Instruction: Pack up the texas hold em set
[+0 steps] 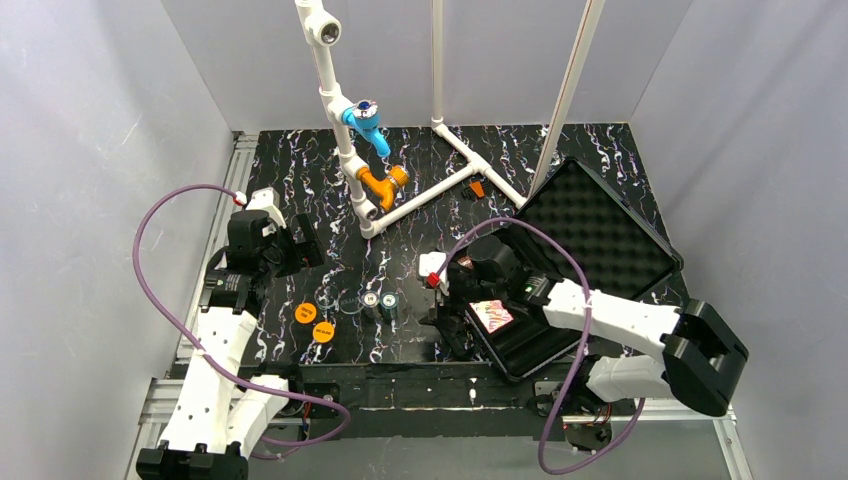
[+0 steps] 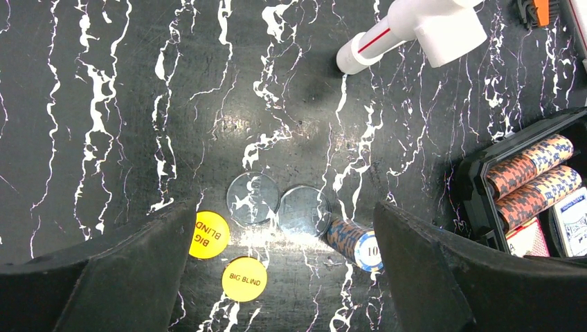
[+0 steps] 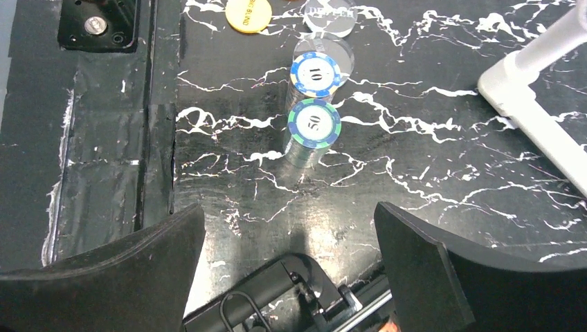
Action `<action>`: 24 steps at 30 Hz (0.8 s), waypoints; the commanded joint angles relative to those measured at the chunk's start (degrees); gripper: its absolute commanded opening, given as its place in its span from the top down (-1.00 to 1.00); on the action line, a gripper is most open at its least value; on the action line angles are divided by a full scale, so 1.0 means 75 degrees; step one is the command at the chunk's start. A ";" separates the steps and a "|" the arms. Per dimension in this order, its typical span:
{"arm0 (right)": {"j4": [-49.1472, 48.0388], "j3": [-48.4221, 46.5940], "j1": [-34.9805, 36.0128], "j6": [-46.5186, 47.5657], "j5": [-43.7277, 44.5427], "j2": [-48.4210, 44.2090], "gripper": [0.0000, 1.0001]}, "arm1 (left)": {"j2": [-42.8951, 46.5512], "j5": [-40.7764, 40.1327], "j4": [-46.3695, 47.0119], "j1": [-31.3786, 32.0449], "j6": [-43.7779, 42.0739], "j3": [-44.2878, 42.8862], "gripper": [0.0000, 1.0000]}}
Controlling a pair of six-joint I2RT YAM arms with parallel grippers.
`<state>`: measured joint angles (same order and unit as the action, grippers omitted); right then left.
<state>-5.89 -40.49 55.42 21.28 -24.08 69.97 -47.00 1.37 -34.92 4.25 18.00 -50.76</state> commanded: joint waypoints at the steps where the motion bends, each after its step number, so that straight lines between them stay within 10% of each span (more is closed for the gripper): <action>1: -0.0753 -0.0449 0.0126 0.0309 -0.0323 0.0524 -1.00 | 0.0170 0.0129 0.0003 0.0028 -0.0088 -0.0131 -0.99; 24: -0.2337 -0.1281 0.0415 0.0083 0.0029 0.3068 -0.79 | 0.0184 0.0158 0.0031 0.0031 -0.0087 -0.0122 -0.99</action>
<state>-19.62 -47.20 57.93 22.41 -23.64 91.46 -46.59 2.17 -34.74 4.27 17.98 -50.76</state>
